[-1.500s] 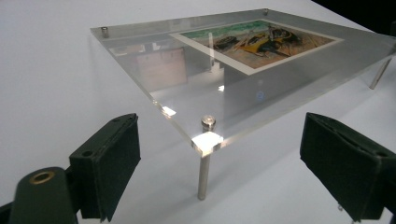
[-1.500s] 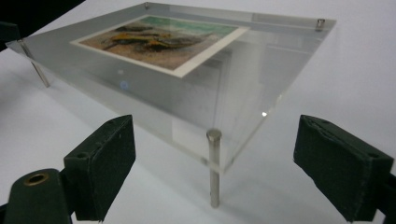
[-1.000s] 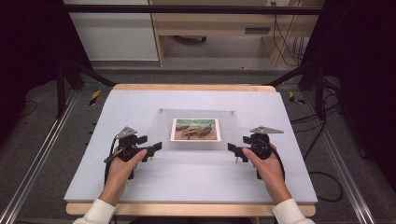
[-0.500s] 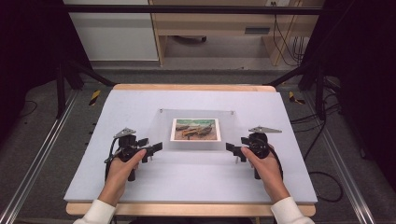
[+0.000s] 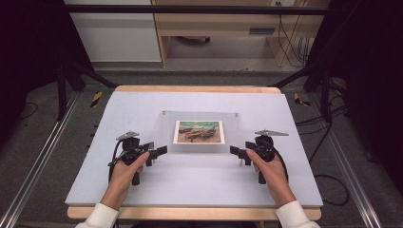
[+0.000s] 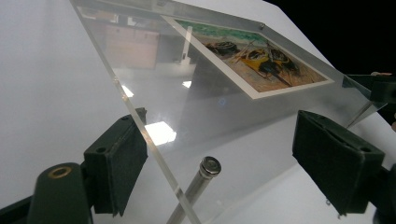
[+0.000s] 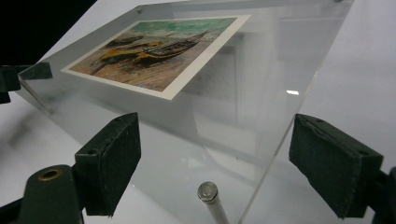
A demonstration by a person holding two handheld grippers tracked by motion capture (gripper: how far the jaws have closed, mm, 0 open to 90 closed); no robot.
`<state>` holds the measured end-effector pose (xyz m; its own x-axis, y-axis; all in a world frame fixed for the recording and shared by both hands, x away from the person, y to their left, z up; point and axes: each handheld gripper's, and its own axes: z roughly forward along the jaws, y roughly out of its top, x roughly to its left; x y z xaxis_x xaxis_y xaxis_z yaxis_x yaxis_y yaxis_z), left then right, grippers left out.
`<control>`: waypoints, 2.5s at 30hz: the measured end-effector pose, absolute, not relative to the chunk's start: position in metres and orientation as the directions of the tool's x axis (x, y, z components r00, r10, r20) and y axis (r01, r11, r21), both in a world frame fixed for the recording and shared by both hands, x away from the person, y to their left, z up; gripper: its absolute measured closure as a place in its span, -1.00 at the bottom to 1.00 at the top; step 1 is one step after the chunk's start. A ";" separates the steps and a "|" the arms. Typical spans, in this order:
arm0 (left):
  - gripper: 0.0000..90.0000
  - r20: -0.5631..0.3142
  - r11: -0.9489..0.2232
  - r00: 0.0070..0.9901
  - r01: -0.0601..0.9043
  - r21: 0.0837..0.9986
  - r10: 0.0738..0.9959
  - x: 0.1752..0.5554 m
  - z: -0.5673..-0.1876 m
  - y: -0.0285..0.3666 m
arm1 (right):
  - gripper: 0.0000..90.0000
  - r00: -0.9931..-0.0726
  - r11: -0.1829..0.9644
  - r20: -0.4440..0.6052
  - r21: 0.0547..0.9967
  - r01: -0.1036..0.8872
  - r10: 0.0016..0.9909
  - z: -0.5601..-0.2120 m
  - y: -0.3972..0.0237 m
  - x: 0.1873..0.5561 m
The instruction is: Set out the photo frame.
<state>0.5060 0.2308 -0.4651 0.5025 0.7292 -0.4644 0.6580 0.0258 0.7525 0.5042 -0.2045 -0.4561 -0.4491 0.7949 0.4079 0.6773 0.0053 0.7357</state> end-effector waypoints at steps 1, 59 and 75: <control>-0.61 -0.464 0.026 0.503 0.658 0.753 0.729 0.506 -0.465 0.231 | -0.62 -0.449 0.005 0.408 0.736 0.677 0.795 -0.456 -0.205 0.504; -0.37 -0.398 -0.030 0.507 0.645 0.764 0.764 0.491 -0.454 0.233 | -0.28 -0.467 0.016 0.415 0.734 0.679 0.781 -0.450 -0.211 0.491; -0.22 -0.339 -0.080 0.532 0.615 0.784 0.776 0.473 -0.450 0.236 | -0.10 -0.496 0.060 0.345 0.772 0.633 0.797 -0.445 -0.210 0.473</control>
